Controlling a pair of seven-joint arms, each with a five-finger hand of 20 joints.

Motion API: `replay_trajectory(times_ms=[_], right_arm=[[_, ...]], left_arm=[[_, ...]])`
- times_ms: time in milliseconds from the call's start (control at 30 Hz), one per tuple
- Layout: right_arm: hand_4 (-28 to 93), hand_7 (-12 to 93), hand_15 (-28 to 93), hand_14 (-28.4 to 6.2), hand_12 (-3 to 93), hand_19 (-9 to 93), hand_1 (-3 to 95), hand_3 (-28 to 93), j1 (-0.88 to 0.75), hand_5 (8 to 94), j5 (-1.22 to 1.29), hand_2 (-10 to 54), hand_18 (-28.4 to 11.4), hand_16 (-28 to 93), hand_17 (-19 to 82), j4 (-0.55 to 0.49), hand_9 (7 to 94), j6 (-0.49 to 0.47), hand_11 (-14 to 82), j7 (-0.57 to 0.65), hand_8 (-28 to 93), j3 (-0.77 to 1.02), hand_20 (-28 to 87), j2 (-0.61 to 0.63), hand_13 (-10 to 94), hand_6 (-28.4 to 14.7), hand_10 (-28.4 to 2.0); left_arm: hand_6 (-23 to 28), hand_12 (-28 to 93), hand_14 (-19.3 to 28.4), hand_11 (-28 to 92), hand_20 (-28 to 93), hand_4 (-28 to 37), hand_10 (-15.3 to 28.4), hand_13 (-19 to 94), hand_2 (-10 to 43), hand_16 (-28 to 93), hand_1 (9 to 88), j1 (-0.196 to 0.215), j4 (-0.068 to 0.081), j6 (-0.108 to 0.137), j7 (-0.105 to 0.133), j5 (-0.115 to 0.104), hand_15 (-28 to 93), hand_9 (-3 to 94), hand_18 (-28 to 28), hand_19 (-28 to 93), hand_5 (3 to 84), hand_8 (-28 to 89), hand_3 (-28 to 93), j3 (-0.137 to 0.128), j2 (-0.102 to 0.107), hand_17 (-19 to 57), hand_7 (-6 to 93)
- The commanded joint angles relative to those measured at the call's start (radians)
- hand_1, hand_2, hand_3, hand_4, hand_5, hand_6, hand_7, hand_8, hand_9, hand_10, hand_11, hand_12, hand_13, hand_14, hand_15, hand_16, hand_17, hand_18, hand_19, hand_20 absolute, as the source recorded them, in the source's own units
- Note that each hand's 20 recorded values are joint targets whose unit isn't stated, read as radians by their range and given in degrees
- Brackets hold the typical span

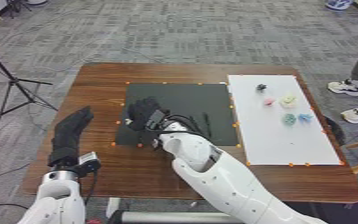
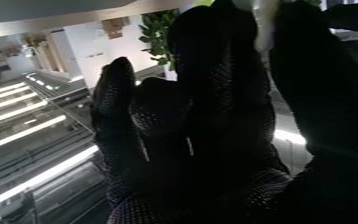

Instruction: Arrange flowers

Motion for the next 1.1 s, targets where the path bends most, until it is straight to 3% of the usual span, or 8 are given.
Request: replay_trajectory(times_ms=[33, 333, 533, 767, 1100], right_arm=[[-21, 26, 78, -15.4, 32.2, 73, 42.8, 64, -0.001, 70.6, -0.028, -8.5, -24.7, 46, 30, 0.004, 80.5, -0.016, 44.2, 0.016, -2, 0.006, 53, -0.015, 64, 1.0, -12.0], [-21, 25, 78, -15.5, 32.2, 73, 41.1, 66, 0.050, 69.2, 0.056, -8.8, -24.8, 45, 29, -0.033, 79.2, -0.006, 44.9, 0.059, -2, -0.020, 53, 0.027, 63, 0.6, -11.7], [-20, 24, 77, -15.9, 31.3, 71, 37.4, 69, 0.113, 66.1, 0.186, -8.2, -25.0, 43, 27, -0.197, 76.2, 0.017, 44.7, 0.112, -12, -0.031, 52, 0.139, 61, 0.3, -12.4], [-19, 25, 72, -17.0, 30.6, 66, 33.9, 69, 0.118, 63.8, 0.294, -9.4, -24.1, 40, 25, -0.430, 72.1, 0.032, 41.9, 0.116, -14, 0.073, 49, 0.320, 56, 0.1, -13.7], [-21, 21, 55, -18.7, 26.4, 56, 21.7, 67, -0.059, 55.6, 0.345, -9.5, -24.0, 30, 17, -0.592, 60.8, 0.078, 29.2, 0.080, -11, 0.327, 44, 0.565, 50, -2.3, -16.4]], left_arm=[[6.1, 8, 12.9, 18, 13, -28.3, 13.4, 31, 7.5, -1, 18.8, 0.003, -0.003, -0.004, 0.006, -0.001, 9, 42.9, 7.2, 4, 43.2, -8, 71, 0.002, -0.011, 5.1, 12.9], [6.0, 8, 13.0, 18, 13, -28.3, 13.3, 31, 7.0, -1, 19.2, -0.002, -0.003, 0.004, 0.007, 0.001, 9, 42.8, 7.2, 4, 43.1, -8, 71, 0.005, -0.010, 5.1, 13.0], [6.0, 8, 12.8, 18, 13, -28.3, 13.2, 30, 6.8, -1, 19.2, 0.014, -0.014, 0.017, 0.007, 0.007, 9, 42.6, 7.1, 4, 43.0, -8, 71, -0.008, -0.003, 4.9, 13.0], [5.7, 8, 12.8, 18, 13, -28.3, 13.1, 30, 6.5, -1, 19.1, 0.026, -0.024, 0.030, -0.001, 0.011, 9, 42.5, 7.0, 3, 43.1, -8, 71, -0.023, 0.005, 4.7, 13.2], [5.6, 8, 12.8, 18, 13, -28.3, 13.2, 30, 6.5, -1, 19.2, 0.036, -0.027, 0.030, -0.001, 0.009, 9, 42.6, 7.0, 3, 43.5, -8, 70, -0.039, 0.006, 4.6, 13.5]])
